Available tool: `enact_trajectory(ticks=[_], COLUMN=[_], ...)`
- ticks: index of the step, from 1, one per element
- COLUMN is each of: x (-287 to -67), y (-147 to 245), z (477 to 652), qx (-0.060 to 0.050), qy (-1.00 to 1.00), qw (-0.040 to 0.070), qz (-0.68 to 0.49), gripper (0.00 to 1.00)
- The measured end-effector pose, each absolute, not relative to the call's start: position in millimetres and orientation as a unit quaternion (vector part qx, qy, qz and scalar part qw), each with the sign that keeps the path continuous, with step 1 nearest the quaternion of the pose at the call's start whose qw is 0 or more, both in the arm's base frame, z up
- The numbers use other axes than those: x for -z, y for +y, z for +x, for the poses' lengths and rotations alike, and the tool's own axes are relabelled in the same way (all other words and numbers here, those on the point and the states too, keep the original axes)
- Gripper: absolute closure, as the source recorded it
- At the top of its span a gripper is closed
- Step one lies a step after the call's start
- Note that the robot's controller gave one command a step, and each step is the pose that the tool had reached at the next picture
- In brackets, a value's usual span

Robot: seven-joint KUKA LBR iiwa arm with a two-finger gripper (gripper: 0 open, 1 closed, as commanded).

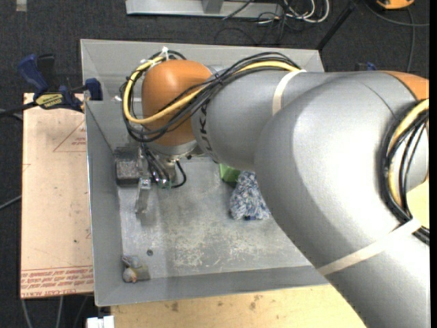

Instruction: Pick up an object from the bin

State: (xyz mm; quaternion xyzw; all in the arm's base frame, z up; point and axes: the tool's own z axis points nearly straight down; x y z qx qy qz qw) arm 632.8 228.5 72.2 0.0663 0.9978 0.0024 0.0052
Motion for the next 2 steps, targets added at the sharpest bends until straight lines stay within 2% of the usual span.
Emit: enact_trajectory(ticks=[1, 2], x=[-73.4, -73.4], y=[218.6, 218.5], z=[623.7, 623.7], qx=[-0.003, -0.003], qy=[0.993, 0.993], qw=[0.003, 0.003], qz=[0.12, 0.12], gripper=[1.0, 1.0])
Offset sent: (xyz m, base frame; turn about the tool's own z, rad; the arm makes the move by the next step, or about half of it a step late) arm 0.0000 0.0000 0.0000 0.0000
